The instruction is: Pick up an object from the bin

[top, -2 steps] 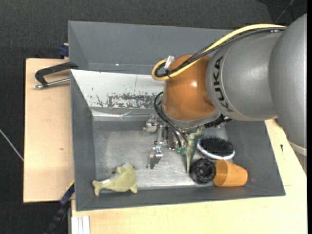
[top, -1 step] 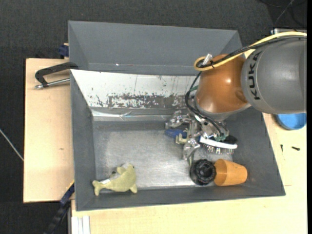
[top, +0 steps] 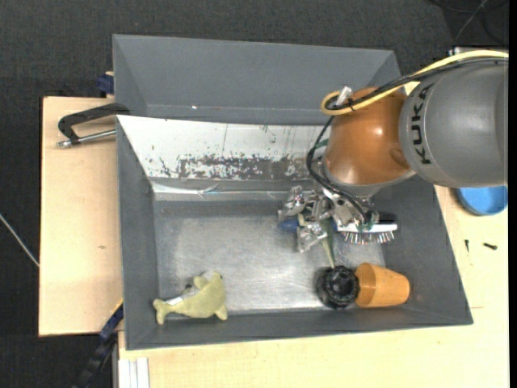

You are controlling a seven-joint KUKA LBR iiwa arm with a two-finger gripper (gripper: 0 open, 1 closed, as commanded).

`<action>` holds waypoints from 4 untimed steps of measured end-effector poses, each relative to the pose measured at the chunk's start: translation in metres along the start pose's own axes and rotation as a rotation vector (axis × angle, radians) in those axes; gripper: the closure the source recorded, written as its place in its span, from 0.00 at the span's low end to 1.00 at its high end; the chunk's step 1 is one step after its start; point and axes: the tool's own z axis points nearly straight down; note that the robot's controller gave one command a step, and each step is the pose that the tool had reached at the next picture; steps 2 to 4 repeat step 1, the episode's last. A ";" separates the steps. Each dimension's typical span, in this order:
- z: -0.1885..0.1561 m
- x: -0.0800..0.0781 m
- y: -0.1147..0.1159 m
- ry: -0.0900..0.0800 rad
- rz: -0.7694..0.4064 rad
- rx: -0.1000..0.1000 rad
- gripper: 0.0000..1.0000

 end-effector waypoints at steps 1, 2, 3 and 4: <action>-0.138 0.004 -0.001 0.016 -0.109 0.000 1.00; -0.138 0.004 -0.001 0.016 -0.109 0.000 1.00; -0.138 0.004 -0.001 0.016 -0.109 0.000 1.00; -0.138 0.004 -0.001 0.016 -0.109 0.000 1.00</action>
Offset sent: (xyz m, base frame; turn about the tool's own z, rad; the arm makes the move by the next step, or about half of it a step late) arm -0.0098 -0.0042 0.1327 -0.1092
